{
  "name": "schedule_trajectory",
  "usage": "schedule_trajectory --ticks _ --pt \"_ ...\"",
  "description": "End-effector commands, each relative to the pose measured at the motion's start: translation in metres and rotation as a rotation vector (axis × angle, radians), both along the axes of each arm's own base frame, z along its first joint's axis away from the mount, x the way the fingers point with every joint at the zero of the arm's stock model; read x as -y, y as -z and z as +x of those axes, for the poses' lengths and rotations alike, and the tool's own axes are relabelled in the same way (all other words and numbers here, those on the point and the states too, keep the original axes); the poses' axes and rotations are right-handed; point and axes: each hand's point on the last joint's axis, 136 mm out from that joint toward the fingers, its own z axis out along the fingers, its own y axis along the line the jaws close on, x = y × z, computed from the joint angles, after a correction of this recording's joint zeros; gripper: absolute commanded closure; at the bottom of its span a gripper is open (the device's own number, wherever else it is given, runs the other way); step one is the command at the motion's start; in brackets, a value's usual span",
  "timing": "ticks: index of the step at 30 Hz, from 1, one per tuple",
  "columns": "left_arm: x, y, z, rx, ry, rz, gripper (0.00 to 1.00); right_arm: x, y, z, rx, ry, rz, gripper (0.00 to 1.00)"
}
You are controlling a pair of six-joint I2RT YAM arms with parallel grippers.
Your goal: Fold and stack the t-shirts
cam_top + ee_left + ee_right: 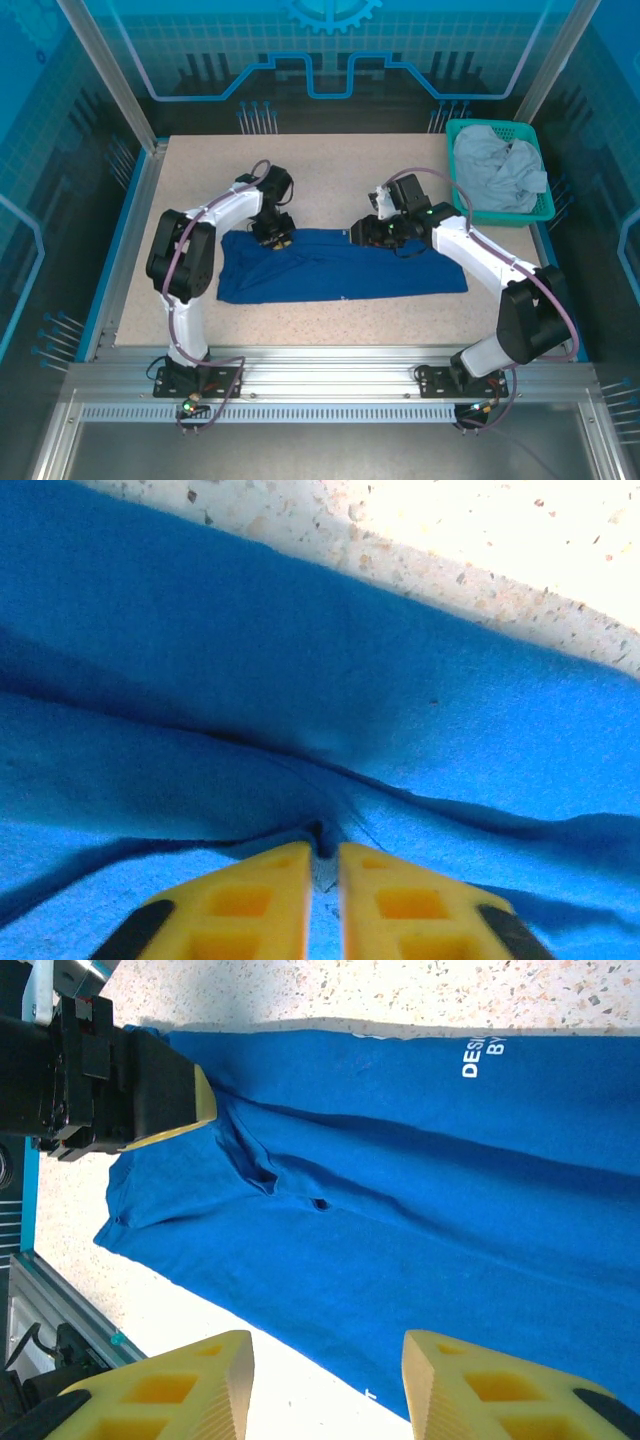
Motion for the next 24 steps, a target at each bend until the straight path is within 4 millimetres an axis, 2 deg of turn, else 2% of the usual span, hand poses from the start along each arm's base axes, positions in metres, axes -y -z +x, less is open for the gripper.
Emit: schedule_trajectory --ticks 1,5,8,14,24 --pt "0.000 -0.003 -0.002 -0.001 0.032 0.038 0.91 0.003 0.001 0.002 -0.004 0.015 0.002 0.57" --pt "0.002 -0.011 -0.002 0.018 0.032 0.040 1.00 0.003 0.000 0.002 -0.002 0.013 0.002 0.57" --pt "0.006 -0.017 -0.009 0.016 0.024 0.032 1.00 0.003 -0.001 0.002 -0.001 0.014 0.003 0.58" --pt "0.018 -0.027 -0.037 -0.019 -0.053 -0.024 1.00 0.004 0.002 0.002 -0.002 0.011 0.002 0.58" --pt "0.031 -0.023 -0.069 -0.084 -0.198 -0.055 1.00 0.007 0.003 0.003 -0.006 0.014 0.007 0.58"
